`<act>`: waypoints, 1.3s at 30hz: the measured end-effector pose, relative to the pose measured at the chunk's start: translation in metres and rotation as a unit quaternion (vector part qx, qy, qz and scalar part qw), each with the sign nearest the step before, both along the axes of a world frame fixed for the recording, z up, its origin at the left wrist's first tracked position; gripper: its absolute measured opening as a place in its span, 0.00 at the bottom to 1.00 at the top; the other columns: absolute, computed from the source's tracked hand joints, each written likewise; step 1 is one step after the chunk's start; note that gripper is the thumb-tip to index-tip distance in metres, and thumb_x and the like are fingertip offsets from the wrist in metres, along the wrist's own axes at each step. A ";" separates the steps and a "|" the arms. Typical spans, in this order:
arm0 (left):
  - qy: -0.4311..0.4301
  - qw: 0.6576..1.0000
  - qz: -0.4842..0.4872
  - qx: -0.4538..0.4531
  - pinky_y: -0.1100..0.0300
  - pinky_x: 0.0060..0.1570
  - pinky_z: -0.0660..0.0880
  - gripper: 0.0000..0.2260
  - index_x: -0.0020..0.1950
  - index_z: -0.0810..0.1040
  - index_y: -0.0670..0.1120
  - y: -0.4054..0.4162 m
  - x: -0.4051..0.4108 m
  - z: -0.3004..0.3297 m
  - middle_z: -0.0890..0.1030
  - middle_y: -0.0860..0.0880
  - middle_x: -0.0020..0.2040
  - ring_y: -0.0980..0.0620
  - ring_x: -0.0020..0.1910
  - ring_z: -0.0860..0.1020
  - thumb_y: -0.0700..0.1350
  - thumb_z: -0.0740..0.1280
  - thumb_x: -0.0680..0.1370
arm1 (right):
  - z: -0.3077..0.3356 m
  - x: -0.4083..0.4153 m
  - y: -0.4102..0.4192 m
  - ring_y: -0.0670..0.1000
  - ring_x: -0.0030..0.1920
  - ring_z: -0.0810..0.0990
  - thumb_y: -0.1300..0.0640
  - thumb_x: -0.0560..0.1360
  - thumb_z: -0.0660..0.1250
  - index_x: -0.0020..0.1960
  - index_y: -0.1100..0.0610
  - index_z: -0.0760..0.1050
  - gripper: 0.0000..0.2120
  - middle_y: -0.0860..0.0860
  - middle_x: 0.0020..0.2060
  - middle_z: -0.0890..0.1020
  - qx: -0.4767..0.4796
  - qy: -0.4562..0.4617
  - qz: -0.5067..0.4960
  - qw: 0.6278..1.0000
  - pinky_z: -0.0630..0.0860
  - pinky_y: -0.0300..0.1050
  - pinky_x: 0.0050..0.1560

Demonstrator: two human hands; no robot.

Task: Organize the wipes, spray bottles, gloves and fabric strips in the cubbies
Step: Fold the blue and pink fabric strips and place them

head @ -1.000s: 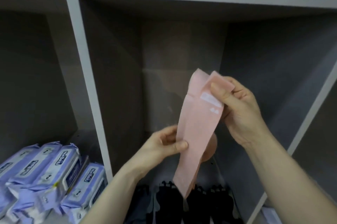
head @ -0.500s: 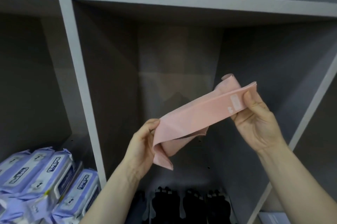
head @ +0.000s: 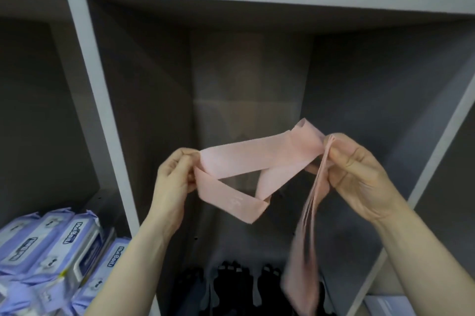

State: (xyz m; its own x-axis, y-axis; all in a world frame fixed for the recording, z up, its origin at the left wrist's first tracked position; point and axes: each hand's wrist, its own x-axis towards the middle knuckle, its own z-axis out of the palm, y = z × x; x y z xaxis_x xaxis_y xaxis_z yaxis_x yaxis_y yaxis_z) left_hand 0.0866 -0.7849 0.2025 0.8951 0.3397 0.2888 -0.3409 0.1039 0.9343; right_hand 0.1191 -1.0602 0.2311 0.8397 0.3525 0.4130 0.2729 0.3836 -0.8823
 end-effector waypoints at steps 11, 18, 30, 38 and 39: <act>-0.002 0.966 -0.208 -0.153 0.62 0.36 0.80 0.21 0.59 0.75 0.43 0.001 -0.015 0.037 0.83 0.49 0.42 0.55 0.35 0.82 0.41 0.71 0.67 | -0.019 -0.008 0.017 0.55 0.54 0.83 0.60 0.72 0.63 0.49 0.57 0.80 0.09 0.57 0.52 0.83 0.133 0.126 -0.041 0.982 0.81 0.54 0.51; -0.016 0.936 -0.221 -0.272 0.57 0.48 0.80 0.23 0.66 0.73 0.44 -0.024 -0.008 0.068 0.81 0.40 0.56 0.50 0.45 0.82 0.31 0.64 0.72 | -0.039 -0.007 0.023 0.50 0.38 0.83 0.52 0.62 0.77 0.48 0.57 0.79 0.18 0.53 0.39 0.84 0.082 0.125 -0.049 0.988 0.82 0.45 0.41; 0.080 0.958 -0.080 -0.264 0.55 0.35 0.82 0.15 0.48 0.81 0.46 -0.074 0.019 0.102 0.78 0.41 0.56 0.43 0.43 0.82 0.29 0.61 0.76 | -0.016 -0.025 0.026 0.51 0.50 0.83 0.50 0.65 0.77 0.39 0.52 0.79 0.09 0.52 0.50 0.85 -0.110 -0.045 -0.043 0.992 0.79 0.47 0.52; 0.100 0.936 -0.121 -0.315 0.50 0.45 0.81 0.22 0.50 0.78 0.45 -0.081 0.031 0.082 0.77 0.36 0.58 0.39 0.49 0.80 0.23 0.53 0.73 | -0.006 -0.031 0.040 0.48 0.42 0.79 0.46 0.63 0.77 0.40 0.51 0.79 0.13 0.51 0.43 0.82 -0.100 -0.046 -0.028 0.994 0.75 0.38 0.44; 0.095 0.934 -0.130 -0.319 0.51 0.45 0.81 0.22 0.50 0.78 0.46 -0.080 0.031 0.080 0.76 0.35 0.59 0.40 0.49 0.81 0.23 0.53 0.73 | -0.007 -0.031 0.042 0.46 0.39 0.78 0.50 0.66 0.76 0.40 0.51 0.79 0.08 0.50 0.38 0.81 -0.104 -0.050 -0.036 0.993 0.74 0.36 0.41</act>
